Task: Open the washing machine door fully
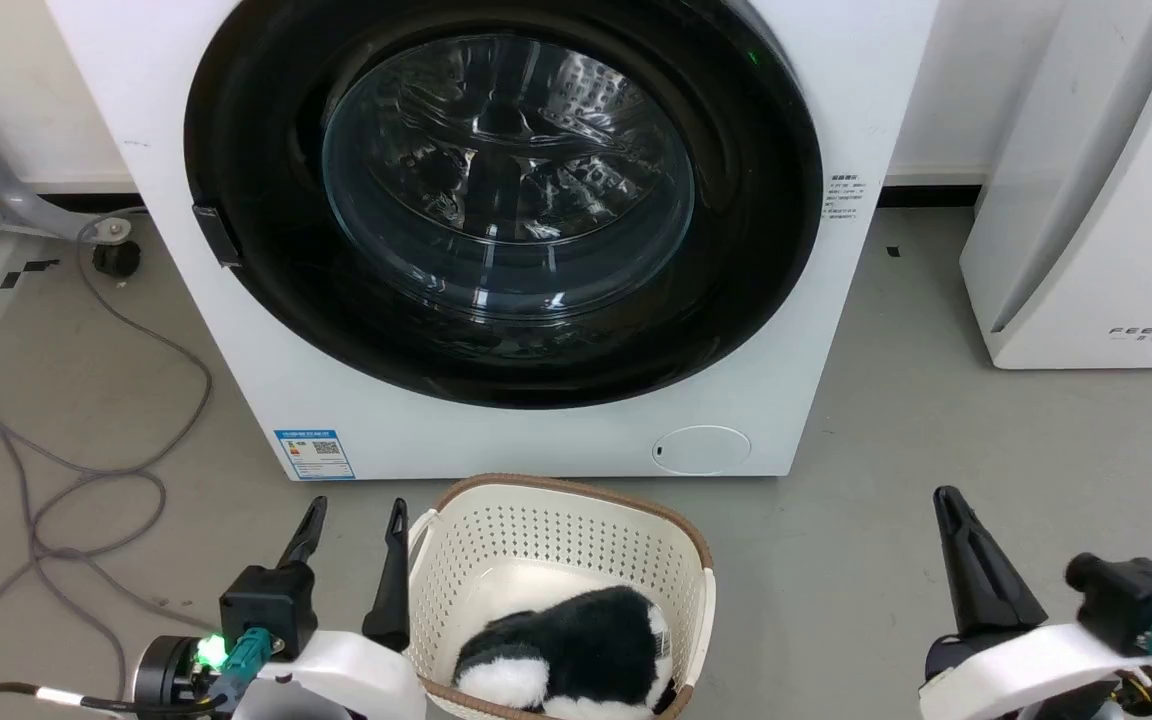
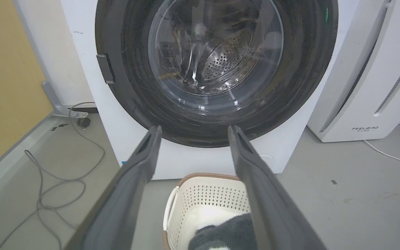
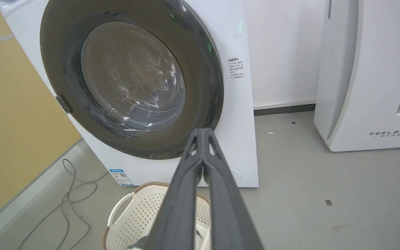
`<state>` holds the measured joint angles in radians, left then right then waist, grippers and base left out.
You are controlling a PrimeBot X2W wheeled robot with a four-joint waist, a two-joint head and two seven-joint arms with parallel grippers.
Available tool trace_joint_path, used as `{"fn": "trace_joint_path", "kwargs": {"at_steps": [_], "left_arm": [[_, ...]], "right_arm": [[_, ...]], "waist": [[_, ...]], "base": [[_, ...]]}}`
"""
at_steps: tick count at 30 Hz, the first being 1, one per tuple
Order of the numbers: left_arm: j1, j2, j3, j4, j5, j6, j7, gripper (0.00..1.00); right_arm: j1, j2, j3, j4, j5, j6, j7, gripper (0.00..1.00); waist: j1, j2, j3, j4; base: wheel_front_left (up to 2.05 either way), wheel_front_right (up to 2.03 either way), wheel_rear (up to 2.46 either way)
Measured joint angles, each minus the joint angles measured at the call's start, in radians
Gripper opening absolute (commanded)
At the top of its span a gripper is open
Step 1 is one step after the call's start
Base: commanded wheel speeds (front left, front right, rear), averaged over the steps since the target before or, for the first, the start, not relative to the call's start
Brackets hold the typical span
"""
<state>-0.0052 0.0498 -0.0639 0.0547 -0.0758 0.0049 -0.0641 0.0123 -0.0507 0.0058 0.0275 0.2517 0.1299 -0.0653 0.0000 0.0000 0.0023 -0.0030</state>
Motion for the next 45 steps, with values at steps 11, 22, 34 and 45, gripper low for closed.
{"fn": "trace_joint_path", "kwargs": {"at_steps": [11, 22, 34, 45], "left_arm": [[-0.016, 0.000, -0.023, 0.009, -0.021, 0.001, -0.026, 1.00], [-0.039, 0.000, -0.034, 0.017, -0.042, 0.007, -0.047, 1.00], [-0.064, 0.000, -0.050, 0.020, -0.052, 0.010, -0.071, 1.00], [-0.112, 0.000, -0.073, 0.012, -0.077, 0.011, -0.096, 1.00]], "right_arm": [[-0.021, 0.000, -0.029, 0.004, 0.290, 0.000, -0.025, 0.00], [-0.145, 0.000, -0.067, 0.072, 0.468, 0.000, -0.047, 0.00], [-0.391, -0.058, -0.093, 0.252, 0.651, 0.000, -0.043, 0.00], [-0.708, -0.154, -0.060, 0.511, 0.773, 0.000, 0.006, 0.00]], "waist": [[0.0000, 0.0000, 0.005, -0.002], [0.0000, 0.0000, 0.026, -0.006], [0.0000, 0.0000, 0.057, -0.003], [0.0001, 0.0000, 0.112, 0.006]], "base": [[0.00, 0.00, 0.00], [0.00, 0.00, 0.00], [0.00, 0.00, 0.00], [0.00, 0.00, 0.00]]}}
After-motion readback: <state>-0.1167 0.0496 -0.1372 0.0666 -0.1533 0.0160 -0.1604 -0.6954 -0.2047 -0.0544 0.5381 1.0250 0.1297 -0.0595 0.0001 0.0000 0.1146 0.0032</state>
